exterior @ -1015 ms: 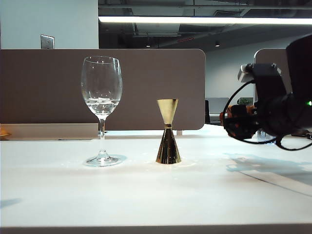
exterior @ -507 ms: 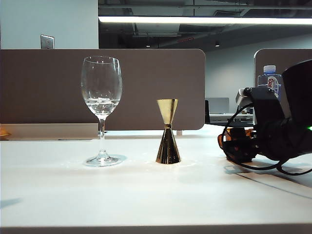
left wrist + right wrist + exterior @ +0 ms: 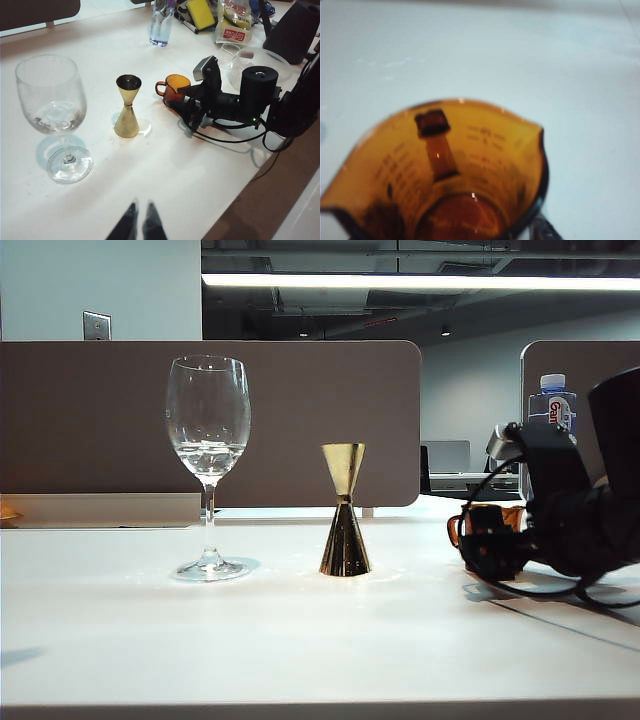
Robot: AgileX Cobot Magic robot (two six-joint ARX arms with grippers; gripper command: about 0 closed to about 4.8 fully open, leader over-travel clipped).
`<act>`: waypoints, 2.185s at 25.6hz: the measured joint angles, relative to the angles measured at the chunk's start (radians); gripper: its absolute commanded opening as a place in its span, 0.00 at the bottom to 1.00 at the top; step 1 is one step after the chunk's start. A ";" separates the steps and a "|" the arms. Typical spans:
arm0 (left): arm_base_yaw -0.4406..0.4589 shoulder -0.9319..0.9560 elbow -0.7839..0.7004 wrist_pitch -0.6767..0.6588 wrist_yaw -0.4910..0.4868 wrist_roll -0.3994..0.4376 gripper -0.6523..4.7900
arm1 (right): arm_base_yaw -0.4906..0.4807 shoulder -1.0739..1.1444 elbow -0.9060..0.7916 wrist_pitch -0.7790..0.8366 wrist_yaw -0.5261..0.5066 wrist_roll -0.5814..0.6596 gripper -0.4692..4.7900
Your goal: Pick up the small amber measuring cup and pour the water in it into the jigger, then pick up the jigger and pour the water in it into the wine glass.
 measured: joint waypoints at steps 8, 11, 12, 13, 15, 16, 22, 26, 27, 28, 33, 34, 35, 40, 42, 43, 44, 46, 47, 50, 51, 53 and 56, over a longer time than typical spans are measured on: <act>0.000 0.000 0.000 0.000 0.000 0.000 0.17 | 0.000 -0.048 -0.043 -0.011 0.025 0.000 1.00; 0.000 0.000 0.000 0.000 0.000 0.000 0.17 | 0.000 -0.113 -0.070 -0.018 0.039 0.001 1.00; 0.000 0.000 0.000 0.000 0.000 0.000 0.17 | 0.001 -0.141 -0.084 -0.021 0.040 0.006 1.00; 0.000 0.001 0.000 0.000 0.000 0.000 0.17 | 0.003 -0.168 -0.098 -0.030 0.042 0.012 1.00; 0.000 0.000 0.000 0.000 0.000 0.000 0.17 | 0.024 -0.233 -0.132 -0.048 0.061 0.020 1.00; 0.000 0.001 0.000 0.000 0.000 0.000 0.17 | 0.039 -0.261 -0.147 -0.055 0.064 0.022 1.00; 0.000 0.002 0.000 0.000 0.000 0.000 0.17 | 0.166 -0.392 -0.172 -0.085 0.069 0.023 1.00; 0.000 0.002 0.000 0.000 -0.001 0.000 0.17 | 0.208 -0.341 -0.081 -0.107 0.066 0.024 1.00; 0.000 0.002 0.000 0.000 -0.001 0.000 0.17 | 0.214 -0.327 -0.061 -0.110 0.060 0.024 1.00; 0.000 0.002 0.000 0.000 -0.001 0.000 0.17 | 0.225 -0.301 -0.026 -0.117 0.040 0.024 1.00; 0.000 0.001 0.000 0.000 -0.001 0.000 0.17 | 0.242 -0.237 0.076 -0.158 -0.005 0.027 0.96; 0.000 0.001 0.000 0.000 -0.001 0.000 0.17 | 0.248 -0.224 0.087 -0.159 -0.004 0.027 0.96; 0.000 0.001 0.000 0.000 0.000 0.000 0.17 | 0.250 -0.204 0.102 -0.166 -0.003 0.028 0.95; 0.000 0.001 0.000 0.000 0.000 0.000 0.17 | 0.267 -0.137 0.152 -0.177 -0.023 0.046 0.78; 0.000 0.001 0.000 0.000 -0.001 0.000 0.17 | 0.277 -0.121 0.165 -0.178 -0.024 0.046 0.78; 0.000 0.001 0.000 0.000 -0.002 0.000 0.17 | 0.279 -0.112 0.175 -0.178 -0.028 0.046 0.78; 0.000 0.001 0.000 0.000 -0.002 0.000 0.17 | 0.284 -0.104 0.183 -0.177 -0.027 0.047 0.78; 0.000 0.000 0.000 0.000 -0.001 0.000 0.17 | 0.285 -0.079 0.209 -0.177 -0.027 0.047 0.76; 0.000 0.000 0.000 0.000 -0.002 0.000 0.17 | 0.285 -0.073 0.214 -0.177 -0.027 0.049 0.73; 0.000 0.000 0.000 0.000 -0.001 0.000 0.17 | 0.286 -0.054 0.231 -0.178 -0.027 0.054 0.64; 0.000 0.000 0.000 0.000 -0.001 0.000 0.17 | 0.286 -0.053 0.232 -0.179 -0.027 0.053 0.64; 0.000 0.000 0.000 0.000 -0.001 0.000 0.17 | 0.285 -0.051 0.235 -0.179 -0.027 0.054 0.64; 0.000 0.000 0.000 0.000 -0.001 0.000 0.17 | 0.285 -0.051 0.235 -0.179 -0.027 0.055 0.59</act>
